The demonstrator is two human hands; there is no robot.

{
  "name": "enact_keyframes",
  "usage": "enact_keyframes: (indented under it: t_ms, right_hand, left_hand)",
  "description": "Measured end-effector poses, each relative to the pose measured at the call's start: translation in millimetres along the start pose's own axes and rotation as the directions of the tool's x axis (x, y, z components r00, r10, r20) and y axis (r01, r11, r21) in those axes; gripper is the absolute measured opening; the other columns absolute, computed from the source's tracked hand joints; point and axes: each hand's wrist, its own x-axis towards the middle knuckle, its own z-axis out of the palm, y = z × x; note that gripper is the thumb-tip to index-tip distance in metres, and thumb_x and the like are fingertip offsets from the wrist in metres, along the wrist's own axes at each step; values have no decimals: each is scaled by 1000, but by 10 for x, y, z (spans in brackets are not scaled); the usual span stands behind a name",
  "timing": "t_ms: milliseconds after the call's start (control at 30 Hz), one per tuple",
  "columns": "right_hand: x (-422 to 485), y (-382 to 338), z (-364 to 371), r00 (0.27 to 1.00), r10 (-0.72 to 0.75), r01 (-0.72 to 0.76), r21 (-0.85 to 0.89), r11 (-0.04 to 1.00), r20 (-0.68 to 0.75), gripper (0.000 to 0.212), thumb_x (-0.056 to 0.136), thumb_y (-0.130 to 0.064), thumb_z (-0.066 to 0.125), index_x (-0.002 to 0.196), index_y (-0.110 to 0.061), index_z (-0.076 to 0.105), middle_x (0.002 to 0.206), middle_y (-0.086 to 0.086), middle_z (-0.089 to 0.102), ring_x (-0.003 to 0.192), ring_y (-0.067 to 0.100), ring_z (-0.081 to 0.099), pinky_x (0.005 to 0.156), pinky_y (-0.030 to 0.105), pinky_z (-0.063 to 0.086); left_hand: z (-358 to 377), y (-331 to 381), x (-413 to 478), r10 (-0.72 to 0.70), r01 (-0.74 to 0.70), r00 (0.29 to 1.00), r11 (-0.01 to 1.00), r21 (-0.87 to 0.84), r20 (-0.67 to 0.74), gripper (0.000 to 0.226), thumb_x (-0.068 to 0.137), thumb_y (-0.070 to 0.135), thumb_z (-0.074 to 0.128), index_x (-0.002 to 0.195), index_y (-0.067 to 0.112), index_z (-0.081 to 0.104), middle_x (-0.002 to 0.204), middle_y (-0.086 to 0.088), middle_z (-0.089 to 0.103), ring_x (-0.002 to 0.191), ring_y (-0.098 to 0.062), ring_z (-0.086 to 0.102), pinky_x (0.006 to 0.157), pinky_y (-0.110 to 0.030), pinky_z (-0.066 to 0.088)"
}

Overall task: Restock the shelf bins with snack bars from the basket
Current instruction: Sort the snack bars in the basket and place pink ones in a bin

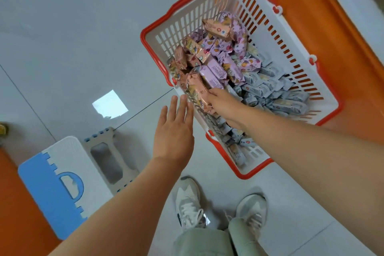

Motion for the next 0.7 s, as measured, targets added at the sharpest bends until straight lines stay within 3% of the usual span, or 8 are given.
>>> enact_keyframes:
  t_ms: [67, 167, 233, 367, 467, 567, 700]
  right_hand:
    - [-153, -60, -104, 999, 25, -19, 168, 986, -37, 38, 100, -28, 33, 125, -7, 53, 107, 8, 56, 90, 21, 58, 77, 34, 47]
    - [-503, -140, -353, 994, 85, -45, 476, 879, -64, 35, 101, -21, 30, 113, -2, 56, 77, 14, 59, 57, 17, 51, 54, 28, 40]
    - [-776, -205, -530, 998, 39, -8, 583, 812, -42, 36, 102, -27, 33, 116, -4, 57, 73, 10, 60, 54, 15, 50, 52, 27, 39]
    - [-1304, -307, -897, 980, -99, 179, 560, 809, -170, 14, 98, -15, 45, 108, -13, 55, 75, 7, 62, 59, 14, 52, 58, 28, 41]
    - [-1757, -338, -1179, 927, -168, 332, 524, 785, -336, 16, 96, -11, 51, 111, -16, 51, 76, 5, 65, 57, 11, 53, 54, 22, 42]
    - [-2226, -340, -1463, 802, -250, 523, 436, 732, -542, 21, 94, -7, 57, 113, -9, 50, 85, 13, 65, 64, 12, 56, 60, 23, 47]
    - [-2801, -201, -1936, 533, -231, 679, 249, 690, -814, 23, 83, -15, 66, 105, -17, 61, 92, 4, 67, 76, 11, 61, 72, 25, 51]
  left_hand:
    - [-98, 11, 13, -11, 11, 999, 1000, -2, 43, 68, 100, 18, 31, 154, 15, -11, 160, -8, -20, 146, -28, -22, 122, -42, -5]
    - [-281, 59, 28, -22, 24, 997, 999, -27, 75, 66, 99, 19, 33, 155, 16, -1, 161, -8, -14, 147, -27, -19, 120, -40, -5]
    - [-437, 146, 17, -13, 15, 999, 999, -47, 44, 66, 98, 18, 36, 156, 17, 4, 162, -9, -11, 148, -26, -17, 119, -39, -5]
    - [-815, 526, -8, 91, -96, 992, 994, -53, -93, 73, 95, 16, 46, 155, 19, 6, 163, -9, -5, 150, -26, -8, 118, -36, -3]
    - [-1159, 930, 13, 220, -229, 946, 973, -10, -240, 72, 85, 9, 59, 151, 13, 29, 158, -16, 23, 146, -33, 20, 118, -47, 20]
    - [-1450, 1383, 16, 337, -367, 847, 930, 7, -411, 74, 64, 0, 70, 136, 4, 51, 141, -22, 48, 129, -41, 46, 102, -53, 40]
    - [-1754, 1999, -97, 463, -523, 740, 852, 15, -488, 78, 65, 1, 61, 141, 4, 44, 148, -21, 40, 134, -39, 38, 108, -53, 35]
